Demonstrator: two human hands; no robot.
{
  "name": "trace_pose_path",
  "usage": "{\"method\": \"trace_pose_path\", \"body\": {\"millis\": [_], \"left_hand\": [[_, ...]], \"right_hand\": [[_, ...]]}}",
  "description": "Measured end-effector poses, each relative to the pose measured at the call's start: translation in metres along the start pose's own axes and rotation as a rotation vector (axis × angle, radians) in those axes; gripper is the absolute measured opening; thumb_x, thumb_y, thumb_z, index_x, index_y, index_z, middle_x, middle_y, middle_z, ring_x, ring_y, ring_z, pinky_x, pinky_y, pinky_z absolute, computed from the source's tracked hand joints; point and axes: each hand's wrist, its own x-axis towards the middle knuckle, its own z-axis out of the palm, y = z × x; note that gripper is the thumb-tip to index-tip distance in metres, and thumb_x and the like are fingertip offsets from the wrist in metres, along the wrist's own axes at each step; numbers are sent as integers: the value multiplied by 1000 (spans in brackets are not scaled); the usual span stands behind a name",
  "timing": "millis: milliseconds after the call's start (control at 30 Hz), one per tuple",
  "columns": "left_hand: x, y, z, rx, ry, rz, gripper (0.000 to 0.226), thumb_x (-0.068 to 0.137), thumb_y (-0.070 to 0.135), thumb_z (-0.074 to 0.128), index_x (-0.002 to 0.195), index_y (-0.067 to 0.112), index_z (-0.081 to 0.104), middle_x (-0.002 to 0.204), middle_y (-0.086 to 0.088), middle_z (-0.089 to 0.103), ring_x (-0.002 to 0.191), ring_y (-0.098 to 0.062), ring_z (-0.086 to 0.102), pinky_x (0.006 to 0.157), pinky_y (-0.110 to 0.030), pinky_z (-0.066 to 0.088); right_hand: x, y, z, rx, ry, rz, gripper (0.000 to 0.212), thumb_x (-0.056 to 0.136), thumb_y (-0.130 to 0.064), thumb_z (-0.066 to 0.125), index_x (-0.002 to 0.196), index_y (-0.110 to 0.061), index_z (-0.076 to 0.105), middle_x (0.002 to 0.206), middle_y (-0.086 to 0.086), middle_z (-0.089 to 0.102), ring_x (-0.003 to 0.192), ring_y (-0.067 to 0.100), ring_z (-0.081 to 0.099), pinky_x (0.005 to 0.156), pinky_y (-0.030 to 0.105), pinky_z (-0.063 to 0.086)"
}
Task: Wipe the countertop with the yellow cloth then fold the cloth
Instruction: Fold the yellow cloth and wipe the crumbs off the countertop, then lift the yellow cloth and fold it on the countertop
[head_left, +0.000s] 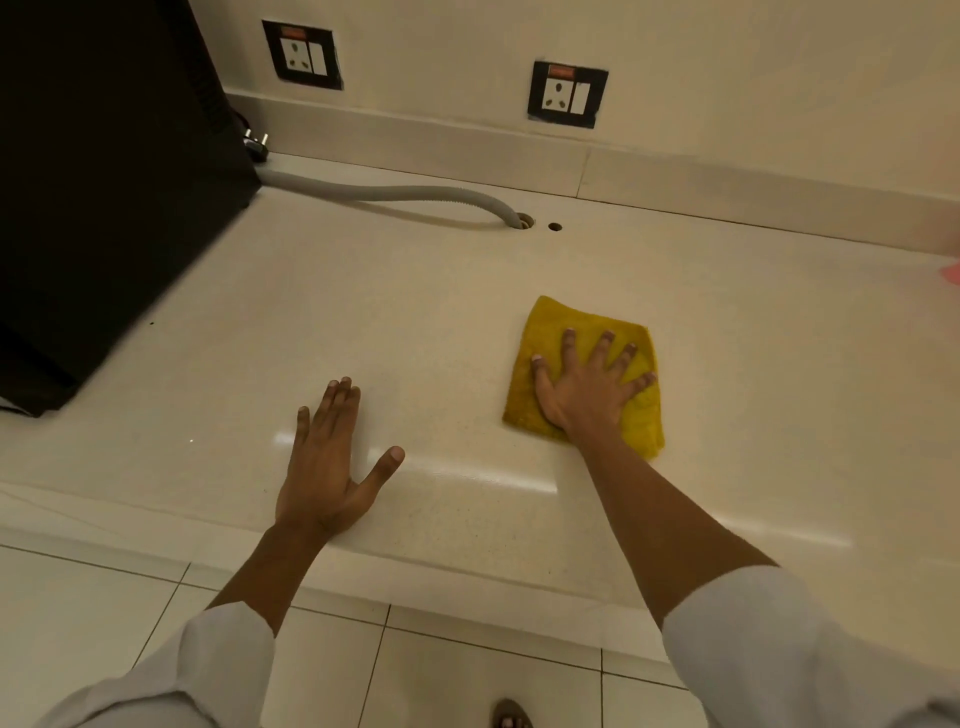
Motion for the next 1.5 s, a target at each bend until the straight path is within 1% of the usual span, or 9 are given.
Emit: {"method": "trace_pose_path", "body": {"millis": [333,567,667,767,867,933,1200,1333,1500], "left_hand": [[2,1,-1,-16,-4,6,96,83,78,12,154,13,3,164,0,1,150,-7,-9,124,-42,-4],[0,4,-3,64,-28,54,97,82,77,0,153,10,6,164,-5,3,151,-13,-9,123,-47,-4],[-5,11,-5,175,15,102,91,88,70,1,152,9,18,162,-8,17,152,-18,0,122,-51,-3],[-12,34,-5,211,107,83,76,91,60,22,139,5,44,144,-14,51,142,-29,35,117,-52,21],[-15,71,1,214,116,94,64,87,54,35,123,6,57,111,-16,69,105,-34,59,85,-45,45],[-15,95,5,213,35,91,60,87,51,42,127,8,54,108,-16,68,97,-33,61,79,-42,47],[-10,166,27,63,-204,34,55,93,36,46,144,18,35,115,-15,60,108,-31,58,88,-40,47],[-4,188,33,-119,-245,-54,60,87,23,57,144,19,38,128,-14,58,118,-31,55,96,-40,47],[10,207,39,-123,-220,-171,59,79,11,61,136,15,46,119,-15,61,104,-32,60,84,-39,53]], "right_hand": [[-23,-90,22,-10,-37,-241,80,84,-74,11,154,-35,10,164,17,-1,147,48,-10,104,76,-15],[-99,-94,27,30,-15,-278,78,86,-73,16,154,-35,13,165,16,1,147,46,-13,105,74,-15],[-130,-83,26,44,-2,-273,78,86,-73,14,154,-36,13,165,15,1,148,45,-15,106,73,-17],[-150,-63,22,39,-3,-254,77,86,-73,13,154,-37,12,165,13,1,148,44,-14,107,72,-18],[-161,-35,17,48,-8,-197,75,87,-72,14,154,-38,12,165,12,2,149,42,-12,108,71,-18],[-162,-15,12,42,-17,-158,75,87,-73,14,154,-39,10,165,11,1,149,41,-12,109,70,-17],[-140,47,-11,33,-85,-137,73,92,-70,16,155,-37,3,165,11,-5,150,38,-14,111,69,-16],[-132,81,-30,106,31,-49,71,94,-59,34,153,-20,22,164,15,8,150,35,6,117,62,9],[-121,117,-48,215,-2,59,80,87,-52,59,148,-13,25,142,17,43,127,37,43,97,49,43]]}}
